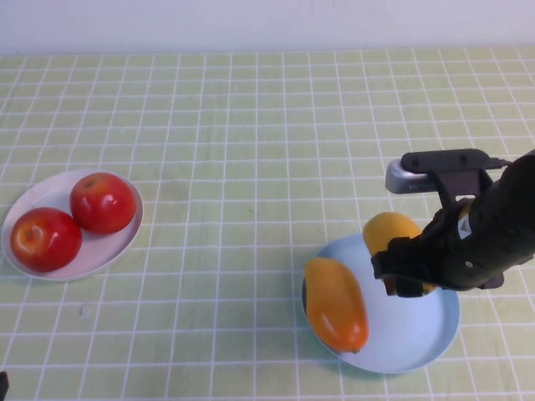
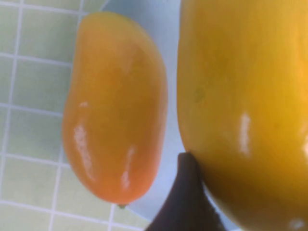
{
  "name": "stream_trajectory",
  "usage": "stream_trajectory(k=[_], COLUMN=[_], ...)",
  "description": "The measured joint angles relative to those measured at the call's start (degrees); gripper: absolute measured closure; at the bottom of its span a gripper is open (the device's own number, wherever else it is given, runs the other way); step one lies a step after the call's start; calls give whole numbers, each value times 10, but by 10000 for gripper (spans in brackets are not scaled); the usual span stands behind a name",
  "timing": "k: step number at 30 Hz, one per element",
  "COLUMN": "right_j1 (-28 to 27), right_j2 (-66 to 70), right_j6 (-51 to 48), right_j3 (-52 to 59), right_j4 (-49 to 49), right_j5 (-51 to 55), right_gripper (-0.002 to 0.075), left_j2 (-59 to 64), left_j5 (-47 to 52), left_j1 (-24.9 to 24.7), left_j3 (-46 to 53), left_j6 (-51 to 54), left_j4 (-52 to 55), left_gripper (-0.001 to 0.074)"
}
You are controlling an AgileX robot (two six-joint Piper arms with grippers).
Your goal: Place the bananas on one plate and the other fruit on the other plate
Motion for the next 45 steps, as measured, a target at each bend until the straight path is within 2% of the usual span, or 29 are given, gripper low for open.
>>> stream_trajectory(k=[11, 16, 18, 22, 26, 29, 30, 35, 37, 40, 45], right_j1=[-1, -1, -1, -1, -1, -1, -1, -1, -1, -1, -1], right_j2=[84, 87, 87, 69, 12, -45, -64, -143, -173, -215, -276], right_j6=[-16, -28, -30, -30, -33, -33, -33, -42, -43, -45, -47], right_j3=[10, 10, 10, 10, 10, 10, 10, 10, 10, 10, 10], right_j4=[10, 17, 21, 24, 24, 24, 24, 13, 11, 11, -3], right_j5=[-27, -29, -26, -9, 16, 57, 76, 175, 201, 211, 229], right_gripper=[255, 98, 62, 38, 49, 127, 179, 560, 661, 718, 736], left_j2=[0, 0, 0, 0, 0, 0, 0, 0, 0, 0, 0], left_j5=[0, 0, 0, 0, 0, 0, 0, 0, 0, 0, 0], left_j1=[0, 0, 0, 0, 0, 0, 0, 0, 0, 0, 0], left_j3=[0, 0, 0, 0, 0, 0, 0, 0, 0, 0, 0], left_j6=[0, 0, 0, 0, 0, 0, 0, 0, 0, 0, 0], left_j4=[0, 0, 0, 0, 0, 0, 0, 0, 0, 0, 0], left_gripper=[731, 731, 731, 731, 731, 731, 731, 731, 731, 731, 731])
